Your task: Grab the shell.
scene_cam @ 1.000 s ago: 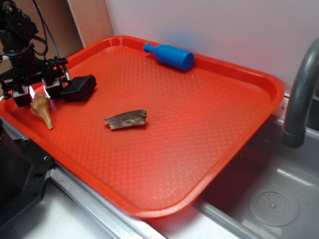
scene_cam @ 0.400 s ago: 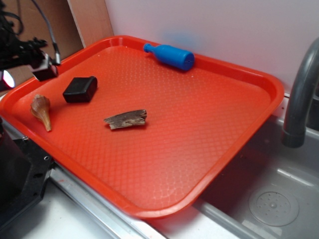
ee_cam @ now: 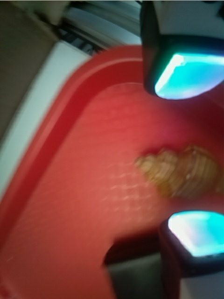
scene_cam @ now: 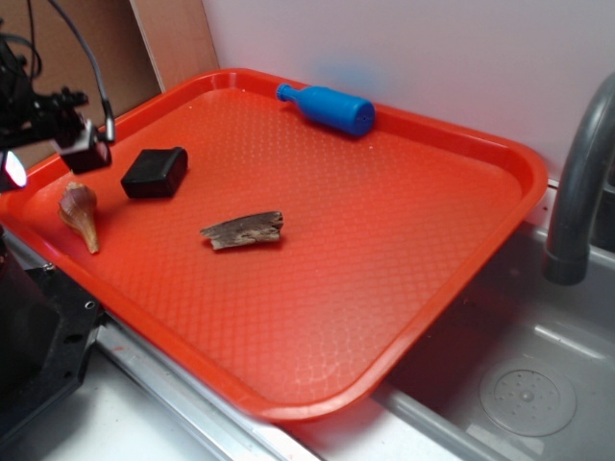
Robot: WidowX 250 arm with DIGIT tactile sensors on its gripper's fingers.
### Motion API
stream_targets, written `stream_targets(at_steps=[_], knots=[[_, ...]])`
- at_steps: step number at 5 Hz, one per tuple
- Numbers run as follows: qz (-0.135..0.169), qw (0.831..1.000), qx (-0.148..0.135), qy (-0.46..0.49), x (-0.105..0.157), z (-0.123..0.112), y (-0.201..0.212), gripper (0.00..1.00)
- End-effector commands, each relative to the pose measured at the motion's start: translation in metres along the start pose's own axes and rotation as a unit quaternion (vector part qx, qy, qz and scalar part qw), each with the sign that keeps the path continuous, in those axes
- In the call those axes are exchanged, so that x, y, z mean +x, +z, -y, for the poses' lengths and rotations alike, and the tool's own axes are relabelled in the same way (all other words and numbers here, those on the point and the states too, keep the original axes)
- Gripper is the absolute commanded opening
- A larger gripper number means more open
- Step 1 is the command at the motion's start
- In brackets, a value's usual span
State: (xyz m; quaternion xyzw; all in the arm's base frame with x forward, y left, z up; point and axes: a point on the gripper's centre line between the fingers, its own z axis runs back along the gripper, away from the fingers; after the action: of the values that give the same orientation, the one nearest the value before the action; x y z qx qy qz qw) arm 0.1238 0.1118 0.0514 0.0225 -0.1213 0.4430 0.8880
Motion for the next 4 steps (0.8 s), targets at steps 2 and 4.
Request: stream_targets(at_steps=[2,4], knots=[[-0.013,0.998,0.035,-0.043,-0.013,0.01,-0.028,1.0],[-0.016,0.999,0.037,-0.036,-0.016,0.014,-0.026,0.0]])
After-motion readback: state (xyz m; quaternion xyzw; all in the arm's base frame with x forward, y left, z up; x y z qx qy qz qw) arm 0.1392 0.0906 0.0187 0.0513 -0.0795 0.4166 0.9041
